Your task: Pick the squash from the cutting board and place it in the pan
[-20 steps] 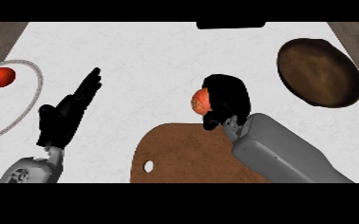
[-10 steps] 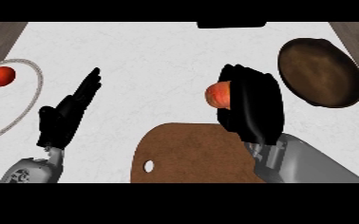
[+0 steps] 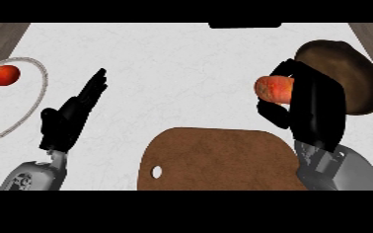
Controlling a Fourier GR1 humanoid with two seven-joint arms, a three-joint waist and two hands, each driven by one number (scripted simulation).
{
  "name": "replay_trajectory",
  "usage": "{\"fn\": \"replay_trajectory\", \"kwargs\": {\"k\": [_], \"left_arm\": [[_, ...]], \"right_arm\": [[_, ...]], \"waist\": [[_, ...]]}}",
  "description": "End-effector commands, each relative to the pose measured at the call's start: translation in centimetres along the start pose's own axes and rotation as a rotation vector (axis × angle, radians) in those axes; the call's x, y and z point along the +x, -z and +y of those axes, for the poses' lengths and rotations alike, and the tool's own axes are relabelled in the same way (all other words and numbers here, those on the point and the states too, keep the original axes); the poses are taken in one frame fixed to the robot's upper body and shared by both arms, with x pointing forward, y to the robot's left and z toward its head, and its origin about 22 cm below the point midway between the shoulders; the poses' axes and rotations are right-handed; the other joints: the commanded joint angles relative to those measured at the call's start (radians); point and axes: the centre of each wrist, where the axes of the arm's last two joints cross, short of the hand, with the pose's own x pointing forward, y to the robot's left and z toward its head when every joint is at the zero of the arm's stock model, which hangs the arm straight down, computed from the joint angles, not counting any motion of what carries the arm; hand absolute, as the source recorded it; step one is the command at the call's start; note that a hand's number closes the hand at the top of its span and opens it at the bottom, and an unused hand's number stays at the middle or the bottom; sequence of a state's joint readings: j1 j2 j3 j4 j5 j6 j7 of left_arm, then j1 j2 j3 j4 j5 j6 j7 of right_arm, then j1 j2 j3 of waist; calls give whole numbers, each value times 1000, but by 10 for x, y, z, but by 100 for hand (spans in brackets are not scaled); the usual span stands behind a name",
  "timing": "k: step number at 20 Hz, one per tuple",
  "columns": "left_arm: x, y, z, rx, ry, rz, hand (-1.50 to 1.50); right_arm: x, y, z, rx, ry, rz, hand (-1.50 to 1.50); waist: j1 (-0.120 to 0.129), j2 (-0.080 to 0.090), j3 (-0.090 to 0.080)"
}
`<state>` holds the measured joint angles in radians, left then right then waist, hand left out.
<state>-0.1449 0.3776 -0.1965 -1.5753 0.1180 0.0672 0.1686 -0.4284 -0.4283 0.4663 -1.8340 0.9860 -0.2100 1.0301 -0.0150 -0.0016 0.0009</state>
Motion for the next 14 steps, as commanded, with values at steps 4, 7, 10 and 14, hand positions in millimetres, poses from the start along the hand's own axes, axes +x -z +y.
{"fn": "replay_trajectory", "kwargs": {"k": [4,7,10,14], "left_arm": [[8,10,-1,-20,14,-24,0],[6,-3,3,-27,4,-14,0],[8,7,-16,-22,-15,-11,0],[11,8,-20,-41,-3,-31,0]], "right_arm": [[-74,55,3,-102,54,139,150],[-107,70,18,-129,-18,168,150],[-140,81,38,-170,-49,179,150],[-160,111,37,-173,-25,170,150]], "waist": [[16,5,0],[25,4,0],[27,6,0],[25,5,0]]}}
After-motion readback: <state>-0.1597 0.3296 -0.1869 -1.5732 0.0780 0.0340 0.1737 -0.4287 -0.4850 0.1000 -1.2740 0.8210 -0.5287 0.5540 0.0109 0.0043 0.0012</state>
